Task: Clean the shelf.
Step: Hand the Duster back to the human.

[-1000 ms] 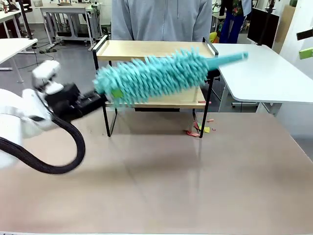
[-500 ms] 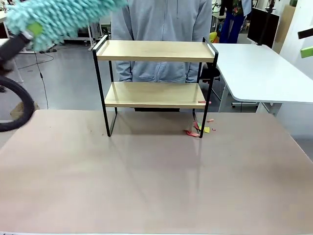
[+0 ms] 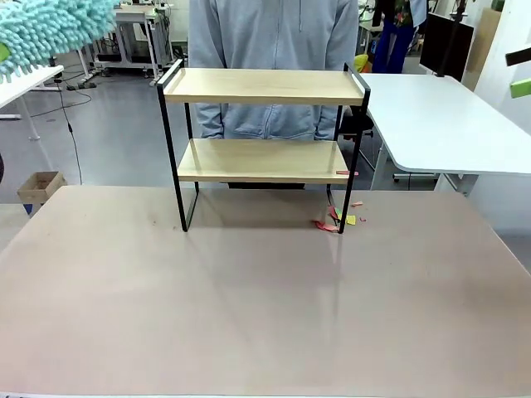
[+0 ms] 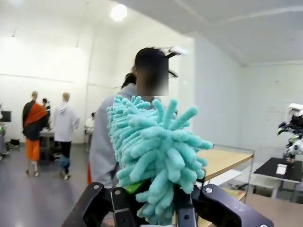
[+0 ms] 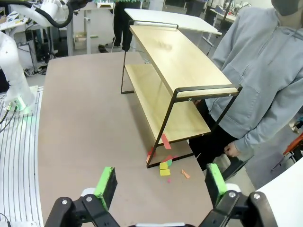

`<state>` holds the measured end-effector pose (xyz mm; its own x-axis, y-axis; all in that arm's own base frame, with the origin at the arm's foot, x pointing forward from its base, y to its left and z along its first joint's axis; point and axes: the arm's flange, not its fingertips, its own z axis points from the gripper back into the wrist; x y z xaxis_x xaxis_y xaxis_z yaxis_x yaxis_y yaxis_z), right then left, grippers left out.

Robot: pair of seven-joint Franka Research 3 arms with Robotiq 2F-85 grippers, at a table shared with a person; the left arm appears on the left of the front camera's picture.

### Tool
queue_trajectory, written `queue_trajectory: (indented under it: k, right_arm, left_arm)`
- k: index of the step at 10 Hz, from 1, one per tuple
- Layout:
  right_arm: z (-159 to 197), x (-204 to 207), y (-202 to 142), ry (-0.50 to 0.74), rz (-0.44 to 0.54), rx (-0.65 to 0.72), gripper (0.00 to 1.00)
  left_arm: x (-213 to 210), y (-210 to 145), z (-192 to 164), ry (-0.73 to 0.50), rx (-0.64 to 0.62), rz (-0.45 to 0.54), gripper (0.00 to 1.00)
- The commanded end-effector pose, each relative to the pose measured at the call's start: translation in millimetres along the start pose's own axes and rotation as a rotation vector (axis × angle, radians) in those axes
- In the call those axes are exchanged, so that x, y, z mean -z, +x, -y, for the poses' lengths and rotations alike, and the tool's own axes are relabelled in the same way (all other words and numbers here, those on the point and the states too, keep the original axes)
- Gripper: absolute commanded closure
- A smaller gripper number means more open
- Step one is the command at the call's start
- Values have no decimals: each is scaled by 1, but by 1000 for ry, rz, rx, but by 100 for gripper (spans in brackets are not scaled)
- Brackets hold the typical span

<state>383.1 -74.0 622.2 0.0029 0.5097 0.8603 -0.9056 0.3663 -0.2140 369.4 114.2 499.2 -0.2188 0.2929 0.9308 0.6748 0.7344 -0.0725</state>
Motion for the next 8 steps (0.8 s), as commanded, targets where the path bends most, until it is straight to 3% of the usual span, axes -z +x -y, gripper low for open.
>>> queue_trajectory:
  k: [1,4,6,7,8]
  right_arm:
    - [1,-3,2,10,-5,-7,0]
    - [1,-3,2,10,-5,-7,0]
    - [1,-3,2,10,-5,-7,0]
    - [1,-3,2,10,-5,-7,0]
    - [1,-3,2,10,-5,-7,0]
  left_arm:
    - [-20,-47,57,106,66,-25,87]
    - [-27,-109,64,165,80,-141,87]
    - [-30,-129,69,203,75,-143,87]
    - [-28,-131,73,208,84,-90,87]
    - [19,-117,-8,168,48,-190,87]
